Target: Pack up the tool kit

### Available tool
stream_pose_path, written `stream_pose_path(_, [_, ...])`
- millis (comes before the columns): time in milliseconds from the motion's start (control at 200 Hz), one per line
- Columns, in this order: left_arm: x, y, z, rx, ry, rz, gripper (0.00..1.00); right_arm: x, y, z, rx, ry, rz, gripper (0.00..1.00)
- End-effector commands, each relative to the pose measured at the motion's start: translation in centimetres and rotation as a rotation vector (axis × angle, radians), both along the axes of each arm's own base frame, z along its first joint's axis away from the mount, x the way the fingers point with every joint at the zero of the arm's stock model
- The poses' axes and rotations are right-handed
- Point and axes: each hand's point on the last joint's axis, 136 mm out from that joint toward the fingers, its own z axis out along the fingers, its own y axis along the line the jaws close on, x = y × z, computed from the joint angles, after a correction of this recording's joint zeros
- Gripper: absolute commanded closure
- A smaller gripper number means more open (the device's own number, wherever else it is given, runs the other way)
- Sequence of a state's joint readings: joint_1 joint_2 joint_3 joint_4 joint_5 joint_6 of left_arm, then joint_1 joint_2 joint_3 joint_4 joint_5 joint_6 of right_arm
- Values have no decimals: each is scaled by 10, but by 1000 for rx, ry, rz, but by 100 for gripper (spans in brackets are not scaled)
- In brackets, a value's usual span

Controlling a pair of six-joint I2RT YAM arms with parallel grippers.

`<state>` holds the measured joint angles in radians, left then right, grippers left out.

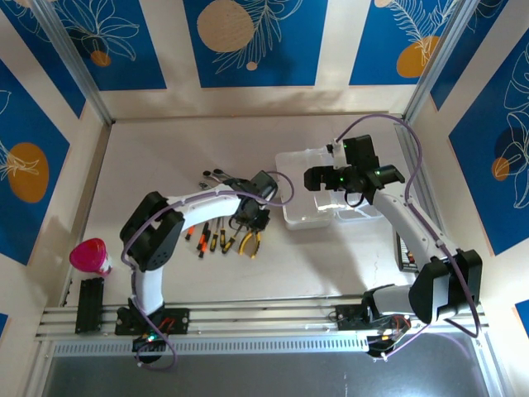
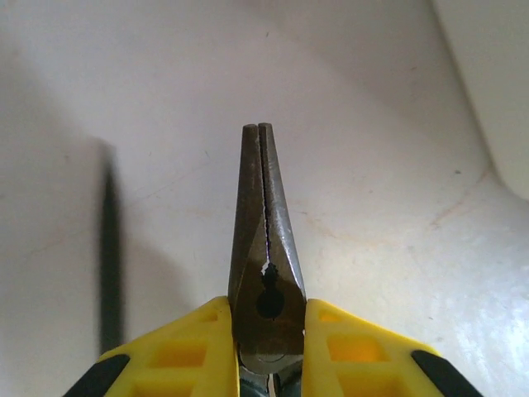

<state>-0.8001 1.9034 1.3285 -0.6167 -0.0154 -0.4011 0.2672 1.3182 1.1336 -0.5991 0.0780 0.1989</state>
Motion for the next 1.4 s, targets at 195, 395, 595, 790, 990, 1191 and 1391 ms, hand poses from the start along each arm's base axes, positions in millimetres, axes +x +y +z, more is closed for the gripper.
stream_pose_path(195, [4,-7,27,-47,-45,-53,100,-6,2,7,-2,-8,25,1])
stream_pose_path(395, [5,-4,33,-59,-68,-47,100,-6,1,6,-4,-6,25,1])
stream_pose_path(595, [9,2,42,-80,-90,-40,100,-6,2,4,-1,0,27,1])
stream_pose_path(790, [15,9,40,-89,-89,-26,100,-6,3,1,1,10,32,1])
stream_pose_path(990, [8,9,24,-69,-31,-50,100,-7,3,-4,-1,22,33,1])
stream_pose_path(1191, [-22,-2,10,-100,21,-143,95,-7,3,-8,-6,33,34,1])
stream_pose_path(1391, [-48,6,-10,-76,79,-165,92,-6,3,-13,-4,45,34,1])
